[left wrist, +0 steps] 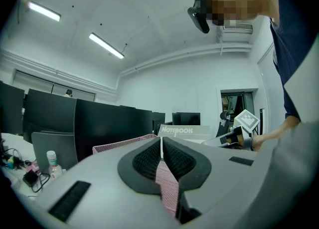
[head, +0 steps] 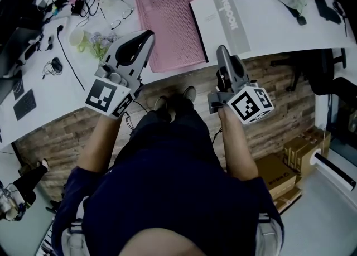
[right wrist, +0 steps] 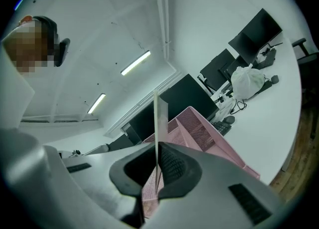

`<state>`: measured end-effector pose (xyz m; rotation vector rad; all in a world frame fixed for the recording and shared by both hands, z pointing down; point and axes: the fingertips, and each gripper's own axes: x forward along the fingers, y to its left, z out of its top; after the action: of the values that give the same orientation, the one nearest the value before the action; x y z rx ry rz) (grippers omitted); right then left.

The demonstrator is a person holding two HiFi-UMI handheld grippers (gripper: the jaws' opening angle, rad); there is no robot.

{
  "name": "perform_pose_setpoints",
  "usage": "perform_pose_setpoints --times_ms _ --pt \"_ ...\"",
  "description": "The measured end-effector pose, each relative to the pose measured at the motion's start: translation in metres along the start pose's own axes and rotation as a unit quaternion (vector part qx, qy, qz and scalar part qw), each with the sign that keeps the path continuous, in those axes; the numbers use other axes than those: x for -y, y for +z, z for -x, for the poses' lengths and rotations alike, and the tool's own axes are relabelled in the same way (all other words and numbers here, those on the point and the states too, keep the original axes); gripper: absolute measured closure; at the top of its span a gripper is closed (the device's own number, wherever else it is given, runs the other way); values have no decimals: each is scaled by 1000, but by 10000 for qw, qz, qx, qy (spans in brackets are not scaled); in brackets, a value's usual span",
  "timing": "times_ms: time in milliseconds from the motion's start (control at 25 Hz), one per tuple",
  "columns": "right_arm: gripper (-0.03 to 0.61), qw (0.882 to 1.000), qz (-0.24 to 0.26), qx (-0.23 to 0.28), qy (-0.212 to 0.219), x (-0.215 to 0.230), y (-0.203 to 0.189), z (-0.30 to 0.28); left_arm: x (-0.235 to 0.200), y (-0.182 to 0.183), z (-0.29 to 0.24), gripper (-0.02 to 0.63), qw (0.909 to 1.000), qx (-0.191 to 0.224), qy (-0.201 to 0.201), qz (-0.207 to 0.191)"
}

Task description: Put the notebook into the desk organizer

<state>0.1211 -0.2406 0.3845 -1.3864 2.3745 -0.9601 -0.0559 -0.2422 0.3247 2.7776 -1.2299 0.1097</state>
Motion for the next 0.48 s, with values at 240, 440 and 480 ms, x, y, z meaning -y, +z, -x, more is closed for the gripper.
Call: perform_pose_setpoints --times_ms 240,440,480 --pt "566 10000 -37 -67 3 6 -3 -1 2 -2 -2 575 10000 -61 66 1" --pt "566 9999 -59 -85 -56 11 -5 -2 1 -7 -2 575 9999 -115 104 25" --pt "566 9999 -65 -94 -72 13 -5 -2 1 -7 -2 575 9999 -122 110 29"
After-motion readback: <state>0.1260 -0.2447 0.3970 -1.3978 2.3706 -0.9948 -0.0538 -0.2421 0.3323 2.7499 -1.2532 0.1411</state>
